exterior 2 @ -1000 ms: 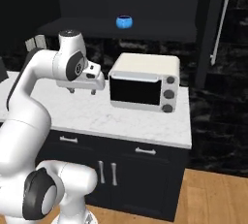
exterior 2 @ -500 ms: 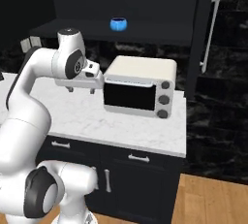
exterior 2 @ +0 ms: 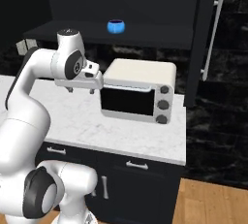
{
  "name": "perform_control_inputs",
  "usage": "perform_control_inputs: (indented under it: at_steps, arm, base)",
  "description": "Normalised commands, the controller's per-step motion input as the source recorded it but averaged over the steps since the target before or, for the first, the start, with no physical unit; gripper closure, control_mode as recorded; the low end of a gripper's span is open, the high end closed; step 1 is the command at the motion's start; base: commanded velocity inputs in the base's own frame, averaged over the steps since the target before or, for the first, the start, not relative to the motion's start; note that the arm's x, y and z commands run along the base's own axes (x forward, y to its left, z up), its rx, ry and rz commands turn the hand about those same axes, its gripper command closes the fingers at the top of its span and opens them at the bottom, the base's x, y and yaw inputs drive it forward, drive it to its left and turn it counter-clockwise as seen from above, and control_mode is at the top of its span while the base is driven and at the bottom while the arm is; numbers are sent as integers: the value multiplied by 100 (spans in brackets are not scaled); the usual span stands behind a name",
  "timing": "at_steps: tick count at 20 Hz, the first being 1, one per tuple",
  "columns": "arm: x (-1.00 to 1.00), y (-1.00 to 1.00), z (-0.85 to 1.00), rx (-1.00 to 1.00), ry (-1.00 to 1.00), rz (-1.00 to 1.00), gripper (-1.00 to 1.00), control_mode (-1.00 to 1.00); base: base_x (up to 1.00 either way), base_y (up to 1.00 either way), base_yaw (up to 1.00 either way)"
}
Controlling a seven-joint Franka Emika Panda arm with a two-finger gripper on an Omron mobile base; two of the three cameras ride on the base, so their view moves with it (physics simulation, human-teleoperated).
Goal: Gather all objects into one cabinet and sort the glasses and bowls to opposite sides.
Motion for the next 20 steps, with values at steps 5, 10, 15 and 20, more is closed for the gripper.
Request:
perform_control_inputs:
  at_steps: [5, 10, 15, 20]
  arm:
    - [0, 0, 0, 0, 0, 0, -100, 100]
    - [0, 0, 0, 0, 0, 0, -100, 100]
    - [0, 0, 0, 0, 0, 0, -100, 100]
    - [0, 0, 34, 2, -25, 0, -100, -100]
  base:
    - [38, 0, 0]
    - [8, -3, 0]
    - [-2, 0, 0]
    - [0, 0, 0]
